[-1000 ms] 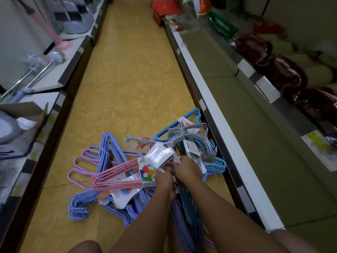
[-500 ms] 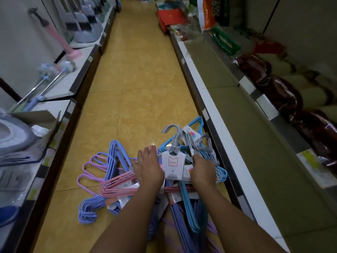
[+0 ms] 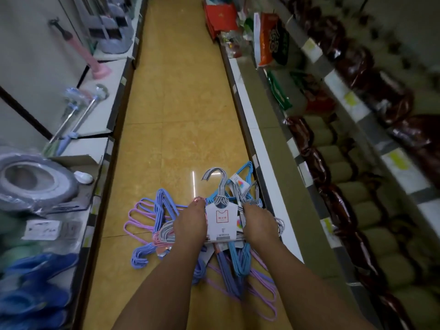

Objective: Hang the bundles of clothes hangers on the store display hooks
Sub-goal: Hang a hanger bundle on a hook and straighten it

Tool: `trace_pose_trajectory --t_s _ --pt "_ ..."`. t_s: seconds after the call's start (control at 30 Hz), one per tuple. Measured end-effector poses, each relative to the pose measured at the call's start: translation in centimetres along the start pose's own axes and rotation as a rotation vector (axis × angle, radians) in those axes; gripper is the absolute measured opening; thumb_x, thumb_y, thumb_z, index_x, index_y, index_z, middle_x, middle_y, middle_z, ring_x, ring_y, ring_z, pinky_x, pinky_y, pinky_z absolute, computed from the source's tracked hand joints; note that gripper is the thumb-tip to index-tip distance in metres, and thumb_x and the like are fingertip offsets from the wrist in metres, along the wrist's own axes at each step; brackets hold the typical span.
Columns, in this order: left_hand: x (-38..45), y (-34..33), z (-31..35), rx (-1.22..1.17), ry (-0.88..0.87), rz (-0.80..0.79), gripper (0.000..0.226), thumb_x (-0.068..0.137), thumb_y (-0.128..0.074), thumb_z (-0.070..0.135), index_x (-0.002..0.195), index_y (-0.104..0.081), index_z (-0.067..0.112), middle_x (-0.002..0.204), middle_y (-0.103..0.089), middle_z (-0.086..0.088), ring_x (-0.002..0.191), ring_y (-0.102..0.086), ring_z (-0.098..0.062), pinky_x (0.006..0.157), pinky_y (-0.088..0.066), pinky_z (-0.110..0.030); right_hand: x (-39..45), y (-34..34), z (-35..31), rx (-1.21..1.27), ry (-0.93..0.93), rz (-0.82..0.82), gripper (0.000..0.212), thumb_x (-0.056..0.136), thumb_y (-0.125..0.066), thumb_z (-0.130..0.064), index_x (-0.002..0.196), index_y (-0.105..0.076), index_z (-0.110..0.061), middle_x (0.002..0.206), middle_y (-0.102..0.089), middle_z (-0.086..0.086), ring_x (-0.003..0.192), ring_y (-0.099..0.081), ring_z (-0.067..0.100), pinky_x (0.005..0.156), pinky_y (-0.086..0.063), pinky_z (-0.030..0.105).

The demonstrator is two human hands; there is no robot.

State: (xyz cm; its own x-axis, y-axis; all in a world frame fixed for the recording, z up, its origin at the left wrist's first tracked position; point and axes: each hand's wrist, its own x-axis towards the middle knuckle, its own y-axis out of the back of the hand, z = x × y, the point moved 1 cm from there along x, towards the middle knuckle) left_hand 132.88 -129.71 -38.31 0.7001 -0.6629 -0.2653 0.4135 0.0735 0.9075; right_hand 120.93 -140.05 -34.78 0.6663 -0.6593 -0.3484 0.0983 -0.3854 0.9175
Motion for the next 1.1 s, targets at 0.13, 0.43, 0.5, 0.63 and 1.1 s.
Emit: trace_pose_trajectory --t_s 0.13,0.43,0.5,0.63,1.1 --pt "-4.1 8.1 0.0 0.064 0.013 -0.015 0.025 0.092 -0.045 0.012 0.117 -0.046 0.016 0.104 -0.061 -0.008 0.096 -0.06 -0.031 0.067 -0.041 -0.035 -3.4 6.4 -4.5 -0.054 0.049 -0.053 0.024 0.092 -0.054 -0.014 0.115 -0.053 -0.008 0.116 -0.062 0.011 0.106 -0.06 0.029 0.083 -0.046 0.032" --pt "-11.6 18.7 -3.9 -0.022 0.24 0.039 0.029 0.091 -0.045 0.014 0.115 -0.06 0.022 0.107 -0.066 -0.006 0.098 -0.063 -0.028 0.07 -0.043 -0.03 -9.8 13.9 -13.6 -0.2 0.213 -0.075 0.031 0.088 -0.05 -0.003 0.118 -0.049 -0.01 0.114 -0.062 0.01 0.103 -0.062 0.03 0.075 -0.048 0.033" --pt "-13.5 20.0 -4.7 -0.117 0.32 0.067 0.028 0.09 -0.045 0.012 0.111 -0.061 0.021 0.104 -0.067 -0.008 0.093 -0.064 -0.029 0.073 -0.052 -0.033 -10.9 14.9 -14.9 -0.227 0.282 -0.07 0.031 0.086 -0.053 -0.002 0.117 -0.049 -0.01 0.113 -0.062 0.011 0.102 -0.062 0.03 0.074 -0.047 0.032" --pt "-18.1 22.1 -5.8 -0.16 0.44 0.132 0.035 0.092 -0.042 0.01 0.12 -0.059 0.021 0.114 -0.065 -0.009 0.102 -0.062 -0.03 0.08 -0.048 -0.033 -13.1 15.8 -17.5 -0.267 0.428 -0.056 0.032 0.089 -0.05 -0.008 0.121 -0.051 -0.011 0.115 -0.061 0.012 0.106 -0.059 0.032 0.08 -0.047 0.034" --pt "-40.2 21.4 -7.3 -0.225 1.042 0.372 0.027 0.091 -0.05 0.017 0.113 -0.063 0.023 0.115 -0.066 -0.007 0.107 -0.061 -0.029 0.077 -0.045 -0.032 -26.9 13.3 -24.2 -0.47 1.121 -0.031 0.032 0.092 -0.046 -0.009 0.123 -0.051 -0.013 0.12 -0.061 0.01 0.111 -0.059 0.03 0.086 -0.047 0.034"
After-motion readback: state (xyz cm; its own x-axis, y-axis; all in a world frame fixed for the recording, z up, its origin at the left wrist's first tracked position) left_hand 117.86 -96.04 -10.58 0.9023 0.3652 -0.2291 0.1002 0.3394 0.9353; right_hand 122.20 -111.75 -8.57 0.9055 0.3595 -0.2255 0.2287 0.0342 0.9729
